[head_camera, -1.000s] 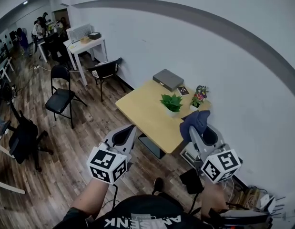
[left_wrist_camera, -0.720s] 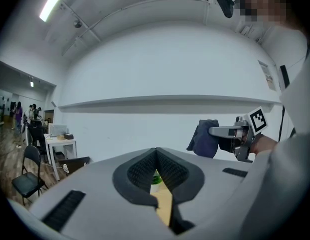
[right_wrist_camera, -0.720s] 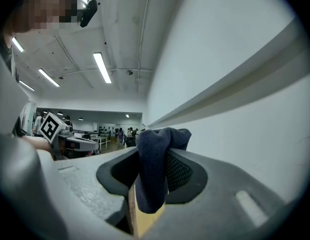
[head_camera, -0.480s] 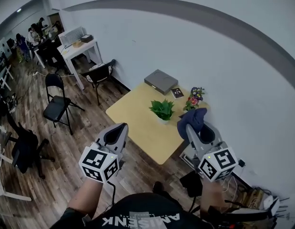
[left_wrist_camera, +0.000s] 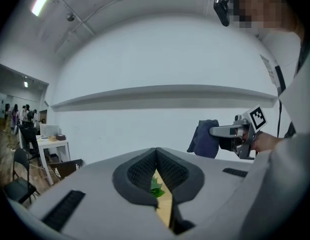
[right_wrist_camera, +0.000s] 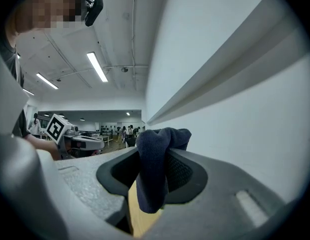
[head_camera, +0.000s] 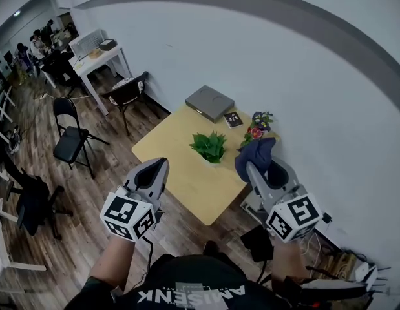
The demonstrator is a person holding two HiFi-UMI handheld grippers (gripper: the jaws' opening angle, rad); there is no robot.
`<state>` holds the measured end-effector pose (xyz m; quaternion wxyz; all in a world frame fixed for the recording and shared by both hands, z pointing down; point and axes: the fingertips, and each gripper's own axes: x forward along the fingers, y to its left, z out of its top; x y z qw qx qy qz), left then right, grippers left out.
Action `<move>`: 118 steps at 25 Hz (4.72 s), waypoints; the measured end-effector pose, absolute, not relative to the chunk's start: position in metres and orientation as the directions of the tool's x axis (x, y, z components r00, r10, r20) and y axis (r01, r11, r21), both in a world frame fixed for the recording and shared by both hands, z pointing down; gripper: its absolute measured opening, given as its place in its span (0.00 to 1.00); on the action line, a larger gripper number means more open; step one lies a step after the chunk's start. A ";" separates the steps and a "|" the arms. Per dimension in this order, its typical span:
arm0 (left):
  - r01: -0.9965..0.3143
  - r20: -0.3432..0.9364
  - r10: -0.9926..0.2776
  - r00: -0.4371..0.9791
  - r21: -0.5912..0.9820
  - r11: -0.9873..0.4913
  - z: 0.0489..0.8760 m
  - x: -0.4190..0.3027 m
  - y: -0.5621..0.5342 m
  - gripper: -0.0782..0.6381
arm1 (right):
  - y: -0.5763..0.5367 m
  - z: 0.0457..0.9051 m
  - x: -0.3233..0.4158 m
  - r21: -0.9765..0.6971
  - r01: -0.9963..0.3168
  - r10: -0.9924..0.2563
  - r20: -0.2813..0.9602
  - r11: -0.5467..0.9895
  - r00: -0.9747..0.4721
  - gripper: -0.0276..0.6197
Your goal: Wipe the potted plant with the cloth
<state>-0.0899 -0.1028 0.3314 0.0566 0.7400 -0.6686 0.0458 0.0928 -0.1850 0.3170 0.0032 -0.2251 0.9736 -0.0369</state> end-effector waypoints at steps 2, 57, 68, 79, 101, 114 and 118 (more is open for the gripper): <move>-0.995 0.162 -0.982 0.096 0.004 -0.096 0.336 -0.093 -0.111 0.11 | -0.188 0.318 0.091 -0.071 -0.434 -0.435 0.007 0.898 -0.901 0.25; -0.315 0.718 -0.542 0.437 -0.442 -0.840 0.570 -0.103 -0.228 0.31 | -0.187 0.357 0.093 -0.086 -0.842 -0.830 0.144 0.532 -0.539 0.25; -0.193 0.800 -0.516 0.307 -0.479 -0.856 0.640 -0.092 -0.248 0.30 | -0.180 0.374 0.119 -0.102 -0.876 -0.857 0.183 0.471 -0.482 0.25; -0.134 0.831 -0.511 0.222 -0.493 -0.860 0.681 -0.089 -0.271 0.28 | -0.176 0.404 0.137 -0.150 -0.891 -0.864 0.223 0.428 -0.452 0.25; -0.117 0.877 -0.429 0.215 -0.413 -0.903 0.684 -0.078 -0.286 0.14 | -0.171 0.422 0.144 -0.178 -0.895 -0.860 0.251 0.409 -0.444 0.25; -0.288 0.873 -0.390 0.294 -0.308 -0.907 0.630 -0.085 -0.278 0.13 | -0.169 0.413 0.135 -0.169 -0.875 -0.848 0.221 0.454 -0.482 0.25; -0.375 0.843 -0.409 0.349 -0.275 -0.886 0.586 -0.084 -0.267 0.13 | -0.175 0.399 0.129 -0.155 -0.857 -0.835 0.194 0.492 -0.514 0.25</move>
